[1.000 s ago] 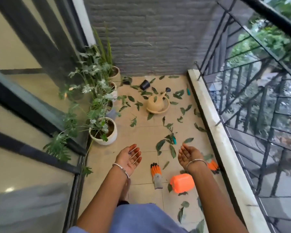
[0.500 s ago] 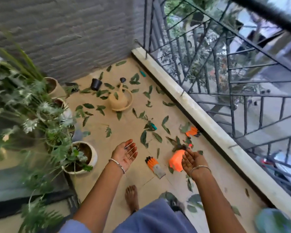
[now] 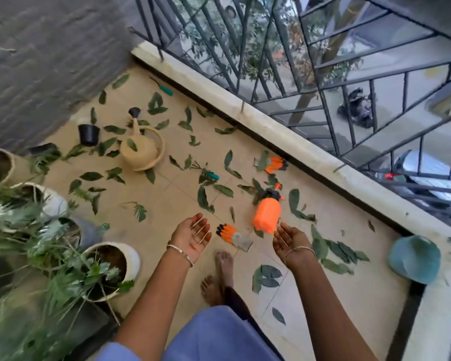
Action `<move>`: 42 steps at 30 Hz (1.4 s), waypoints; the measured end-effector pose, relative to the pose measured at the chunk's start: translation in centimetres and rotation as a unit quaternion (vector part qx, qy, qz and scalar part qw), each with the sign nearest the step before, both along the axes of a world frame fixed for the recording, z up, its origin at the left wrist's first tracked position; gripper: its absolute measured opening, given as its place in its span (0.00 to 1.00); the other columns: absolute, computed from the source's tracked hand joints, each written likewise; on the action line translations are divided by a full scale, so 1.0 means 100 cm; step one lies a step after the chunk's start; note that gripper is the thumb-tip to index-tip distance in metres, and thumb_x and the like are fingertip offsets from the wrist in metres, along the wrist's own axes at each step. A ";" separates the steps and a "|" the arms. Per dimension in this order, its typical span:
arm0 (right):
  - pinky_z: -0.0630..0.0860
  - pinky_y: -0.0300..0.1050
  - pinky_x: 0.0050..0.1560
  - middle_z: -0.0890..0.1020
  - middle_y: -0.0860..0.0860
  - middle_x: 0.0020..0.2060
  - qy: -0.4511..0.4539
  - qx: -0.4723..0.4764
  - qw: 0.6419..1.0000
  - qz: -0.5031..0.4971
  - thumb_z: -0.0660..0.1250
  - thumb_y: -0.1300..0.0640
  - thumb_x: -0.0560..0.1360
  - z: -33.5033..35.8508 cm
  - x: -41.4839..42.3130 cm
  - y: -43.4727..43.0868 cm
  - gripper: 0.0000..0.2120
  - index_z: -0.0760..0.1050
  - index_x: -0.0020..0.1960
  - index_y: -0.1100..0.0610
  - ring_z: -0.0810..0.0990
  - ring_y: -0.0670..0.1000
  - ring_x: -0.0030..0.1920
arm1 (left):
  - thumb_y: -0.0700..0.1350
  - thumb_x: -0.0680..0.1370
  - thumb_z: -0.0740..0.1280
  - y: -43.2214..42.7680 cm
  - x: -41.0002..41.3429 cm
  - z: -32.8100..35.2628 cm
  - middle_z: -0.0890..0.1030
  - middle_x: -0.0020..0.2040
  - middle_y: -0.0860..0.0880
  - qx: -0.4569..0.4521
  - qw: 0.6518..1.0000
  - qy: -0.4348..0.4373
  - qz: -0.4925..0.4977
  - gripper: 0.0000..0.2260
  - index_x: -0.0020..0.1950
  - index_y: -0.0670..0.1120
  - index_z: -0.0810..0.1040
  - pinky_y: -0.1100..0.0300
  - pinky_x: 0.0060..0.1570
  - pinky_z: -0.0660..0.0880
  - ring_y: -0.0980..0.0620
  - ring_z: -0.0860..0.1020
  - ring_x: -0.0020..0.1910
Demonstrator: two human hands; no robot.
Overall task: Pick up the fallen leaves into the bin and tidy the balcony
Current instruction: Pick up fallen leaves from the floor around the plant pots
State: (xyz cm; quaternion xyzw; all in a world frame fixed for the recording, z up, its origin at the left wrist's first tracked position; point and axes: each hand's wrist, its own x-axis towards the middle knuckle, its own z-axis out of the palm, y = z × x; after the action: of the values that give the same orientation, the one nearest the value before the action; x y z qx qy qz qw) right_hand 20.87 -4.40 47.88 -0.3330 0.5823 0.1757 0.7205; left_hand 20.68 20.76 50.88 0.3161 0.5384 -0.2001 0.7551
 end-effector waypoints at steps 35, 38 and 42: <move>0.74 0.55 0.53 0.73 0.58 0.59 -0.191 -0.477 0.513 0.688 0.65 0.60 0.75 -0.684 0.098 0.065 0.17 0.74 0.64 0.56 0.73 0.63 0.54 | 0.43 0.81 0.61 -0.058 0.162 -0.537 0.80 0.36 0.50 0.087 0.950 -0.072 -0.290 0.09 0.46 0.46 0.80 0.60 0.35 0.75 0.54 0.78 0.33; 0.72 0.49 0.37 0.75 0.59 0.45 -0.238 -0.540 0.499 0.634 0.67 0.62 0.75 -0.708 0.110 0.064 0.06 0.76 0.51 0.60 0.76 0.62 0.43 | 0.45 0.81 0.61 -0.060 0.192 -0.550 0.80 0.36 0.50 0.084 0.941 -0.121 -0.305 0.10 0.45 0.46 0.80 0.59 0.40 0.76 0.53 0.79 0.35; 0.72 0.51 0.42 0.79 0.58 0.45 -0.274 -0.552 0.547 0.567 0.66 0.63 0.74 -0.706 0.129 0.057 0.05 0.76 0.50 0.60 0.78 0.62 0.46 | 0.48 0.82 0.61 -0.075 0.219 -0.579 0.80 0.40 0.50 0.072 0.932 -0.127 -0.332 0.10 0.45 0.47 0.79 0.57 0.40 0.76 0.52 0.79 0.39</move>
State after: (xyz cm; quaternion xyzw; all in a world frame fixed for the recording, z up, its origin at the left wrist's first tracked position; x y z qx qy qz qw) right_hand 33.76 1.26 -22.68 -0.9580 0.0290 0.0921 0.2701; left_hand 42.55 13.21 -7.02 0.5532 0.3155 -0.3582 0.6827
